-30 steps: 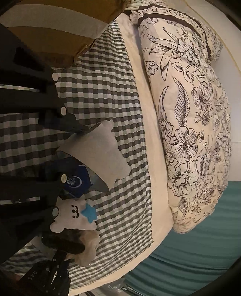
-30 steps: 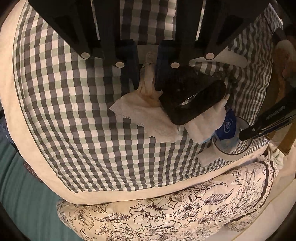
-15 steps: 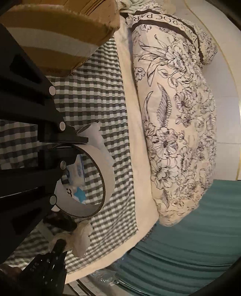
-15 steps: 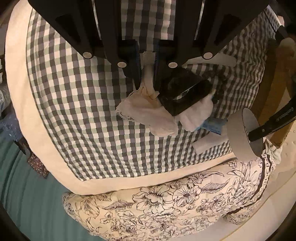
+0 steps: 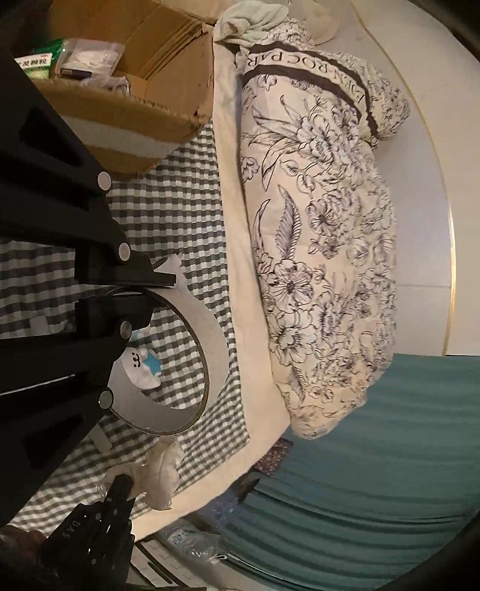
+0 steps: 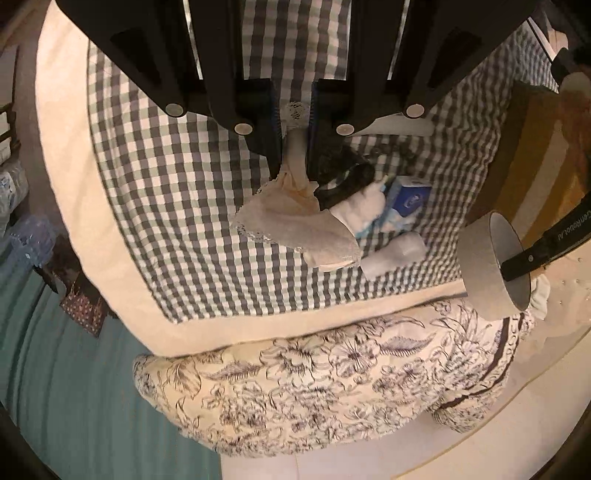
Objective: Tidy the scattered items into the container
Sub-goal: 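Lift and carry the tape roll and lace cloth over the cardboard box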
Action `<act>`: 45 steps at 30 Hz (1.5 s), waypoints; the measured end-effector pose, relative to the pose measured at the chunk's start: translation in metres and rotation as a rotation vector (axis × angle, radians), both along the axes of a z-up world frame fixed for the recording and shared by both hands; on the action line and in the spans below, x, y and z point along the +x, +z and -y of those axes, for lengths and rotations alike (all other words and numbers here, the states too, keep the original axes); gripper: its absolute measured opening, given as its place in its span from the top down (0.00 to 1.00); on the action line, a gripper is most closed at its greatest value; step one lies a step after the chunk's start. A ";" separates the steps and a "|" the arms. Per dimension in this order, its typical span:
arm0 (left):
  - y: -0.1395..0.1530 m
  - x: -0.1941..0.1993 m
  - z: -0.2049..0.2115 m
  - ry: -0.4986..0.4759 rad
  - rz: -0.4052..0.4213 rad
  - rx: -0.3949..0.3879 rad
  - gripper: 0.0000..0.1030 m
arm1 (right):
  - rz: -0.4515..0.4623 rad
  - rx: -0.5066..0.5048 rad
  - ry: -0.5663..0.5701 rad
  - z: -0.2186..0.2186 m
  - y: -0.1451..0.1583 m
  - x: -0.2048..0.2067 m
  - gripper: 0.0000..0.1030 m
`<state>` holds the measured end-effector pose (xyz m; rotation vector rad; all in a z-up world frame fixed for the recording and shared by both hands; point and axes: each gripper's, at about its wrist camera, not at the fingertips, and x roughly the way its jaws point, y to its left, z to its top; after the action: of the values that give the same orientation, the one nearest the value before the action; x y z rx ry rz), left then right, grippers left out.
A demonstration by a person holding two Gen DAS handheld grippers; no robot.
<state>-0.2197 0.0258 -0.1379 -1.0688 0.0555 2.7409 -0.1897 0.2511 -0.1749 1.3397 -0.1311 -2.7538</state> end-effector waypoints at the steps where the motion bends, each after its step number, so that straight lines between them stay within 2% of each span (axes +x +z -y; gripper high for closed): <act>1: 0.003 0.003 0.001 0.002 -0.004 0.002 0.96 | -0.008 0.002 0.000 0.001 0.005 0.003 0.89; 25: 0.099 0.104 0.032 0.018 -0.141 0.055 0.96 | -0.219 0.052 -0.003 0.027 0.129 0.095 0.88; 35: 0.122 0.142 0.044 0.022 -0.180 0.065 0.96 | -0.284 0.065 -0.007 0.034 0.161 0.133 0.88; 45: 0.130 0.163 0.052 0.030 -0.199 0.067 0.96 | -0.319 0.068 0.003 0.040 0.176 0.153 0.88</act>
<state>-0.0571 -0.0265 -0.0077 -0.7842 -0.0233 2.8447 -0.0365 0.2115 0.0011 0.8923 -0.0153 -2.9474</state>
